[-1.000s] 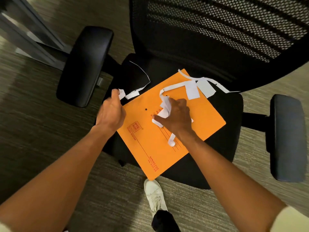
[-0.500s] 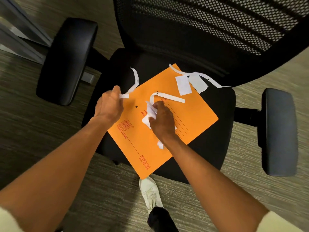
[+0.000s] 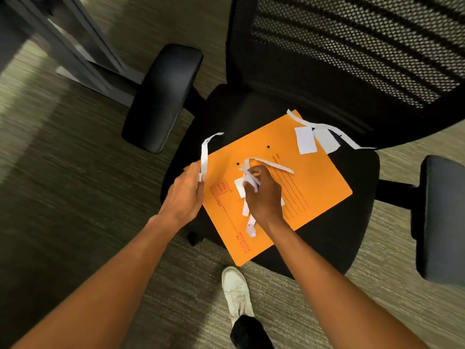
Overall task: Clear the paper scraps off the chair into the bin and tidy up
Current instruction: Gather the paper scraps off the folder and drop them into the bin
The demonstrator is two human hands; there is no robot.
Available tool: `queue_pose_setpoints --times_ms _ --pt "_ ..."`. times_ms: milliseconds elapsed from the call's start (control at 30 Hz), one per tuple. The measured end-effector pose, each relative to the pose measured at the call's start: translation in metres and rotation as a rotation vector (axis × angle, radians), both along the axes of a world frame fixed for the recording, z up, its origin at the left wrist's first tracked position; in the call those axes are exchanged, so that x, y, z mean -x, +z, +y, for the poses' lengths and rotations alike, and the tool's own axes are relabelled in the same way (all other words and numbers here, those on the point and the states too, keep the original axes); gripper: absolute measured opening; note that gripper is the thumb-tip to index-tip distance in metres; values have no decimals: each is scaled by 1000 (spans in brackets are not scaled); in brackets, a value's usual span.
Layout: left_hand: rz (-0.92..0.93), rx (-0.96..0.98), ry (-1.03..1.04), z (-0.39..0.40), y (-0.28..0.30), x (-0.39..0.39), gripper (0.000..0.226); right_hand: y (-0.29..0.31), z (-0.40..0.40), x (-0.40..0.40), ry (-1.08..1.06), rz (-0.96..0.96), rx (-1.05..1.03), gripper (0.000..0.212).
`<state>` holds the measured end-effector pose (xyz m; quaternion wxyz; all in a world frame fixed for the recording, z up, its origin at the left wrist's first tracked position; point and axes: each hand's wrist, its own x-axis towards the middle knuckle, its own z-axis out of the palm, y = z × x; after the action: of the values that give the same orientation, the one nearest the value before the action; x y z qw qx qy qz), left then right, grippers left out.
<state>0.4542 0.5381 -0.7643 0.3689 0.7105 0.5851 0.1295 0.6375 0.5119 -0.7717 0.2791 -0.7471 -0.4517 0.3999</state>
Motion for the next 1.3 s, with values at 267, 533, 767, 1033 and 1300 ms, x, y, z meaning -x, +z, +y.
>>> queue_pose_setpoints --times_ms 267,533,767,1033,1300 --pt "-166 189 80 -44 21 36 19 23 -10 39 43 67 -8 22" --pt "-220 280 368 -87 41 76 22 48 -24 82 112 100 -55 21" --pt "-285 427 592 -143 53 124 27 63 -56 133 226 127 -68 21" --pt "-278 455 758 -231 56 193 19 69 -113 214 345 143 -19 20" --pt "-199 468 1037 -329 49 271 34 65 -192 314 473 179 113 22"
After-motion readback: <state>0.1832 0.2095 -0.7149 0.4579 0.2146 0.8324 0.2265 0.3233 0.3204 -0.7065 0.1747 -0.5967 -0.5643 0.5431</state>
